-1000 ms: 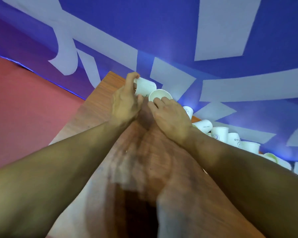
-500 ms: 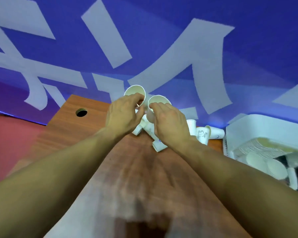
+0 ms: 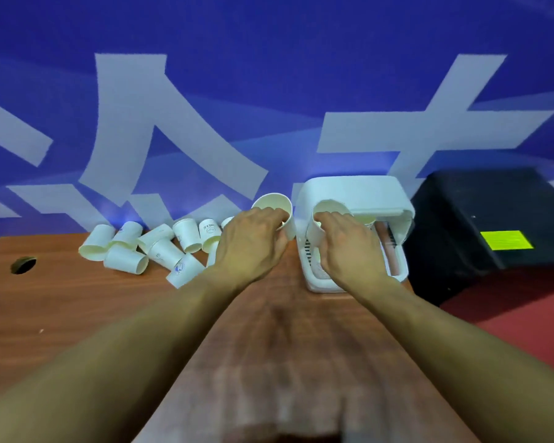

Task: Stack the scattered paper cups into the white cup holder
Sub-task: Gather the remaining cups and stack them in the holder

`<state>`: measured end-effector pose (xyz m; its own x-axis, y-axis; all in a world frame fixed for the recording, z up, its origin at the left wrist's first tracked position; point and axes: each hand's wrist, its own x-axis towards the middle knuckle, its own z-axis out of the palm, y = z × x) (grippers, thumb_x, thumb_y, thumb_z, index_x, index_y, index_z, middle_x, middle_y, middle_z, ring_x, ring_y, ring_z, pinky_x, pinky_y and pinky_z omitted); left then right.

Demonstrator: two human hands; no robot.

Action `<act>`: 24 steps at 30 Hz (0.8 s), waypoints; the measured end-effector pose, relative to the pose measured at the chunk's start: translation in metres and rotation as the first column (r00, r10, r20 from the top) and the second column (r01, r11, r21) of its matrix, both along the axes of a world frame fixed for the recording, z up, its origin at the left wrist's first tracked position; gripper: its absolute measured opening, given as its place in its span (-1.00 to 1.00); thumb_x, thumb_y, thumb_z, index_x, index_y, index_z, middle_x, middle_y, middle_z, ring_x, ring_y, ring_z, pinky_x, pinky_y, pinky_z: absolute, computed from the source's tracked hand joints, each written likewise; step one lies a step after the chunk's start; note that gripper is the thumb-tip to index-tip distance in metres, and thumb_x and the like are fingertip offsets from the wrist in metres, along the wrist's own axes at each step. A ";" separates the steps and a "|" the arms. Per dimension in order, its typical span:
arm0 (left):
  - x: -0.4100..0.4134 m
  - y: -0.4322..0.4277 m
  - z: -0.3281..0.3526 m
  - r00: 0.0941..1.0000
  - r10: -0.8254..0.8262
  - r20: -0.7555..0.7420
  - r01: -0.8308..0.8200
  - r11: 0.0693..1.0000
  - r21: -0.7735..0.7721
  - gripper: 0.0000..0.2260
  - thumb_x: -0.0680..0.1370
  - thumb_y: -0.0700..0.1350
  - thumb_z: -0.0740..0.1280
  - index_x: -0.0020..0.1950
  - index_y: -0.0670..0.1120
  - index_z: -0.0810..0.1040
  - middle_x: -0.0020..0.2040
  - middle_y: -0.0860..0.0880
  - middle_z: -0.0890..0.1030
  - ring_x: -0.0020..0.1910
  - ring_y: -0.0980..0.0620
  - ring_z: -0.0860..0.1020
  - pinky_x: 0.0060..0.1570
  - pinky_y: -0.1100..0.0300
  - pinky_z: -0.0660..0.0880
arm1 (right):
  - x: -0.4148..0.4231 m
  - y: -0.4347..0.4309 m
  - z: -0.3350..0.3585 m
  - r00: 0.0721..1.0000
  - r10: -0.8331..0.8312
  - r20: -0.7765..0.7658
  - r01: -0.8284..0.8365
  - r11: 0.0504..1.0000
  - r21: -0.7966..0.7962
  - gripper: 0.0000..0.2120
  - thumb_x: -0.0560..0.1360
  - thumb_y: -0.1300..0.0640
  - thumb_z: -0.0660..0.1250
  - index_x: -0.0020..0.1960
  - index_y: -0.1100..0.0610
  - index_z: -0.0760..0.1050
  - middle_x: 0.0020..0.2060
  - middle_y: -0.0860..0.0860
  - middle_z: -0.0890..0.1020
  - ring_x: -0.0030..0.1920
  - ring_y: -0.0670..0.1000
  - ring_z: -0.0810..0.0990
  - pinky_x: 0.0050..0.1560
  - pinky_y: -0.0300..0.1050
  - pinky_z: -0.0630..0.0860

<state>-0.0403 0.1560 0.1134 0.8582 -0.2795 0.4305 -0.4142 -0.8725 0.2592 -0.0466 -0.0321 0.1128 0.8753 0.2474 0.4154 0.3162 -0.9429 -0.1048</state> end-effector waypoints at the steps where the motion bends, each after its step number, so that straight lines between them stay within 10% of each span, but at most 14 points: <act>1: 0.001 -0.013 -0.002 1.000 -0.014 0.004 0.014 1.000 0.010 -0.87 0.51 0.01 0.25 -0.13 -0.03 0.50 -0.27 0.00 0.57 -0.27 -0.10 0.50 -0.32 0.11 0.40 | 0.001 -0.015 -0.003 1.000 -0.020 0.000 0.020 1.000 0.003 -0.68 0.31 0.29 0.35 0.06 0.13 0.54 -0.18 0.05 0.62 -0.15 0.16 0.58 -0.26 -0.07 0.42; 13: 0.023 -0.095 -0.029 0.985 -0.068 -0.156 0.087 0.989 0.119 -0.96 0.50 -0.07 0.31 -0.11 -0.02 0.48 -0.22 -0.03 0.59 -0.20 -0.12 0.51 -0.29 0.14 0.18 | 0.022 -0.104 -0.054 0.987 -0.136 -0.087 0.143 0.986 0.083 -0.66 0.33 0.33 0.37 0.09 0.14 0.58 -0.21 0.05 0.63 -0.20 0.18 0.58 -0.25 -0.05 0.50; 24: 0.043 -0.112 -0.070 0.949 -0.081 -0.305 0.126 0.983 0.131 -0.81 0.51 -0.02 0.25 0.06 0.01 0.58 -0.10 -0.05 0.65 -0.10 -0.13 0.57 -0.18 0.03 0.52 | 0.040 -0.110 -0.109 0.983 -0.049 -0.174 0.068 0.992 0.106 -0.62 0.25 0.38 0.42 0.05 0.17 0.60 -0.27 0.06 0.60 -0.28 0.16 0.55 -0.28 0.00 0.54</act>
<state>0.0030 0.0441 0.0432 0.9039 -0.4142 0.1072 -0.4276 -0.8668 0.2564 -0.0066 -0.1423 0.0041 0.9475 0.1543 0.2801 0.2290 -0.9387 -0.2576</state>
